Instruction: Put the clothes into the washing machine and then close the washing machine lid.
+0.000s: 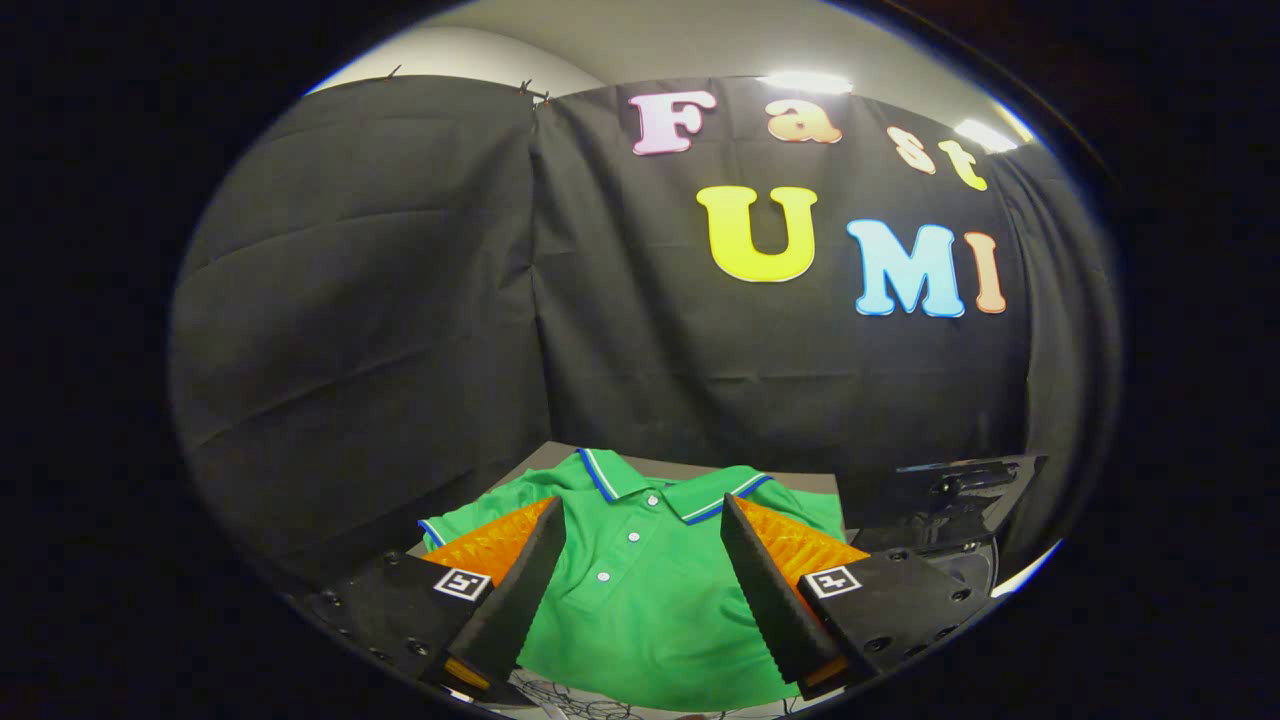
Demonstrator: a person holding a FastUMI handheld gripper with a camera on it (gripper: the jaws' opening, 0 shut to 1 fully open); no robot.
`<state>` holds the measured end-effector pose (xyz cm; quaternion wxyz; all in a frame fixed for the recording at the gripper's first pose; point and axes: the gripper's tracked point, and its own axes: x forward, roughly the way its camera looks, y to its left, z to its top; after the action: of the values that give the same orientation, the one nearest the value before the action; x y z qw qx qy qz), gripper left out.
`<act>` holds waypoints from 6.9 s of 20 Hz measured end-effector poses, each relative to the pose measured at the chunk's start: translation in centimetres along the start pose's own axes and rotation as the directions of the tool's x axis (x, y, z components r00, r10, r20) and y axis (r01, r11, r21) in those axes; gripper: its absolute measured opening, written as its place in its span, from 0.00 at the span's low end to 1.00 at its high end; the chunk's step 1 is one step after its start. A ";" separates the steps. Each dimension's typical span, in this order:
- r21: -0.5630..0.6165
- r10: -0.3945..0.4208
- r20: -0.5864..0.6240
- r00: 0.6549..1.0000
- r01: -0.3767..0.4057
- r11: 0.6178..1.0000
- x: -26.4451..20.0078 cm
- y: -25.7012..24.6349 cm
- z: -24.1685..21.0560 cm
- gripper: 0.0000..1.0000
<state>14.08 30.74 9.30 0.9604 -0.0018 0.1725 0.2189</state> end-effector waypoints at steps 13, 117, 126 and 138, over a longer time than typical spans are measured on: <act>-0.079 -0.016 -0.234 0.972 -0.003 0.997 5.6 2.2 -6.6 0.98; 0.157 -0.200 -0.366 0.909 0.272 0.949 -1.4 -44.8 -16.4 0.04; 0.170 -0.207 -0.449 0.869 0.311 0.935 0.9 -46.1 -20.5 0.04; 0.129 -0.231 -0.513 0.827 0.341 0.931 2.7 -45.7 -24.7 0.04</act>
<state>27.46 -11.35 -18.11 0.9015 0.0207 0.4301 0.0441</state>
